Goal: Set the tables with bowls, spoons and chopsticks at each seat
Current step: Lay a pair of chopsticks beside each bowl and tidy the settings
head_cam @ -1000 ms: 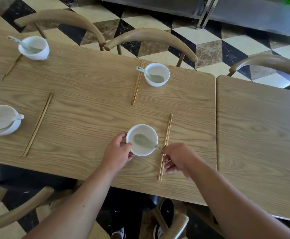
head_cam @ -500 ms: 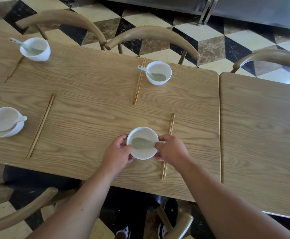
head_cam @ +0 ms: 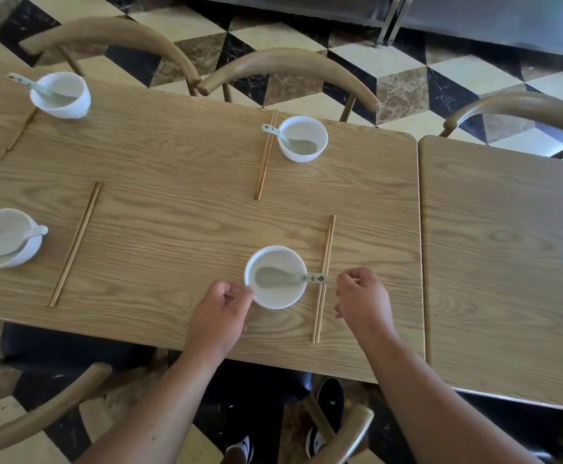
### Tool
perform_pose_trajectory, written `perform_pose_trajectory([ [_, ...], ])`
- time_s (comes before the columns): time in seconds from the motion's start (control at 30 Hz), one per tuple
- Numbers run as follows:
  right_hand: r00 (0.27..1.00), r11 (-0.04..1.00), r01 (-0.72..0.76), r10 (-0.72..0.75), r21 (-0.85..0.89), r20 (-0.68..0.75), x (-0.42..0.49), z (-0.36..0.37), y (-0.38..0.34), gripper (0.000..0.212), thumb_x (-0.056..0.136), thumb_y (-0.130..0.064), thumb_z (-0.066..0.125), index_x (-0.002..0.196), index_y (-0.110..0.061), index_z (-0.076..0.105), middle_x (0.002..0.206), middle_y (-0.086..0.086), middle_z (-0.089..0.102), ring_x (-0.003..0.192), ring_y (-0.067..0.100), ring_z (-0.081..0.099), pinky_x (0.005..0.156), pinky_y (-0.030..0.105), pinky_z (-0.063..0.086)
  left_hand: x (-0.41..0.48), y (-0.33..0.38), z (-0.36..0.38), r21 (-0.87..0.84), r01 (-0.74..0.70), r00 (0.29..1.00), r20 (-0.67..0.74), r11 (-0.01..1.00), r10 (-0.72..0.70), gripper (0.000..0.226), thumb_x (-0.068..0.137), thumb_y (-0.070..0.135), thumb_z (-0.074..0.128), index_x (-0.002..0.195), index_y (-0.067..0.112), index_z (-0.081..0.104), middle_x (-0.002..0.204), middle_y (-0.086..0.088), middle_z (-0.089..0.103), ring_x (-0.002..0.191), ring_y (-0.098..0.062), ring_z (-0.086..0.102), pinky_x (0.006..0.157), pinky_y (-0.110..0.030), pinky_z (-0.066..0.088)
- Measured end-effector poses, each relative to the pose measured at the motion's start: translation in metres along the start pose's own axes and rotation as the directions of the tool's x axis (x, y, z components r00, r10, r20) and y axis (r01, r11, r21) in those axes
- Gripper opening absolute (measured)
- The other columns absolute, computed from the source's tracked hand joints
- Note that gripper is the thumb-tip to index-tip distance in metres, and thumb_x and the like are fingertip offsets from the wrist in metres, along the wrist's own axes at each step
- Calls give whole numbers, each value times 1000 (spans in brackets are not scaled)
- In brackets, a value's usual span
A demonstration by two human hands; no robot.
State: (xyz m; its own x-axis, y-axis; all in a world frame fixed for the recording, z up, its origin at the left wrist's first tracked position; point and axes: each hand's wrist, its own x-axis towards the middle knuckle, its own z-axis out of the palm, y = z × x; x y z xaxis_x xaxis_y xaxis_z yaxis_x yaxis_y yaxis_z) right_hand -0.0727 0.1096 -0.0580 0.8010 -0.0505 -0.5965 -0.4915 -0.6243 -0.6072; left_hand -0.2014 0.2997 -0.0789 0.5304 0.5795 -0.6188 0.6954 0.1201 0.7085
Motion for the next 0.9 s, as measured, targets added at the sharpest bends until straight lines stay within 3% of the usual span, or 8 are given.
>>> perform_pose_trajectory([
  [0.13,997,981,-27,41,-192,67,-11,5,27,11,86,-30,61,97,-26,61,75,0,76,70,24,75,65,37,61,-10,-16,6,7,-7,1000,0,1000,7,24,98,42,70,98,18,65,94,-6,74,56,-13,69,72,-50,65],
  [0.3,996,958,22,5,-285,95,-17,21,36,29,90,-35,70,112,-23,56,79,-7,70,69,12,67,55,26,44,-8,-23,7,-61,-10,1000,11,998,11,21,101,38,69,102,17,65,98,-8,74,65,-18,73,77,-47,66],
  [0.5,995,931,68,-39,-358,89,-21,33,33,31,90,-20,67,118,-22,55,85,-9,64,74,11,61,54,26,41,-7,-29,1,-112,-60,998,-23,992,57,13,102,31,68,113,26,66,105,2,73,77,-15,78,77,-35,64],
  [0.6,994,927,82,-49,-365,100,-25,43,33,29,89,-19,66,116,-22,55,86,-7,65,75,12,61,54,27,41,-1,-23,-2,-158,-76,996,33,985,82,29,103,26,67,130,34,61,113,8,71,83,-19,79,77,-32,64],
  [0.73,992,922,99,-64,-373,105,-28,53,34,27,91,-21,66,115,-24,53,88,-5,67,82,20,67,59,31,43,5,-14,-5,-180,-62,994,81,982,77,37,103,20,66,137,33,59,115,7,70,88,-26,80,78,-33,67],
  [0.9,993,916,104,-74,-386,91,-28,54,33,30,88,-22,67,116,-22,56,88,-6,67,83,21,66,63,31,45,6,-8,-6,-236,-42,992,102,971,68,38,103,17,66,139,29,59,117,0,71,92,-26,80,71,-24,64],
])
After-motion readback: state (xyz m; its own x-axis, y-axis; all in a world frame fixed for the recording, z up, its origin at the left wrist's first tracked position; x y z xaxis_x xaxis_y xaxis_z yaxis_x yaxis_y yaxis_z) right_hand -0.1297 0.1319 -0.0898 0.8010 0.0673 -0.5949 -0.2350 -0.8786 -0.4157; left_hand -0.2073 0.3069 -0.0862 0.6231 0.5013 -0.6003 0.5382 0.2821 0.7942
